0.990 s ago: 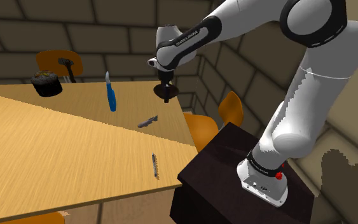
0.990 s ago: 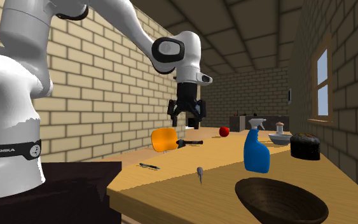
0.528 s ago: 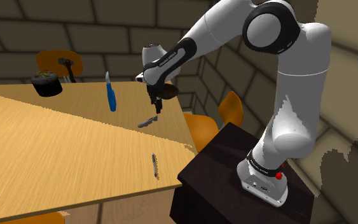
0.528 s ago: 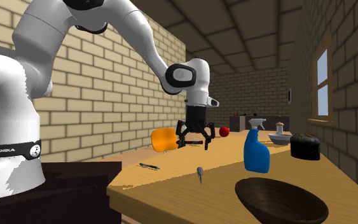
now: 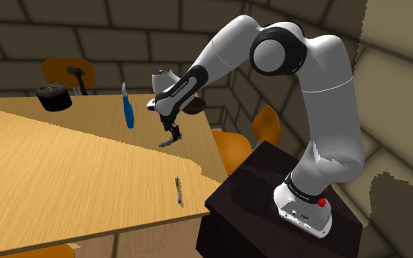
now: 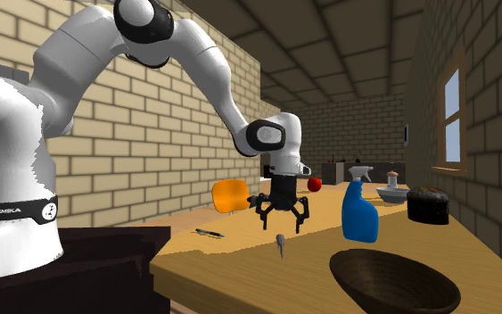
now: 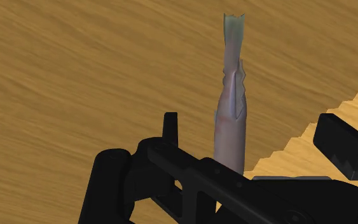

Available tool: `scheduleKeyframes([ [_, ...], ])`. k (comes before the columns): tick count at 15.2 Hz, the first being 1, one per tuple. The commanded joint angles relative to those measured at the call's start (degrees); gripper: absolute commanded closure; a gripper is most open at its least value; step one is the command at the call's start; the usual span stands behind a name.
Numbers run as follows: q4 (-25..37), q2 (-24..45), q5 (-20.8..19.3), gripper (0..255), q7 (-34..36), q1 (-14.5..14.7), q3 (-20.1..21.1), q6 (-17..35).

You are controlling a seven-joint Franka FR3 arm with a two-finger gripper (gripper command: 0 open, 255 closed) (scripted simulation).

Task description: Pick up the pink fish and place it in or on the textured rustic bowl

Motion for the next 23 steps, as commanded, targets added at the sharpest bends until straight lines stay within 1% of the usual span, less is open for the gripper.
scheduleKeyframes([
  [1,0.43,1.43,-0.14,0,-0.14,0.04,0.02,1.01],
  [5,0.63,4.03,-0.22,0,-0.09,-0.02,-0.05,3.42],
  [13,0.62,4.02,-0.22,0,-0.09,-0.01,-0.05,3.41],
  [14,0.62,4.02,-0.22,255,-0.09,-0.01,-0.05,3.41],
  [23,0.63,4.03,-0.22,255,-0.09,-0.01,-0.05,3.42],
])
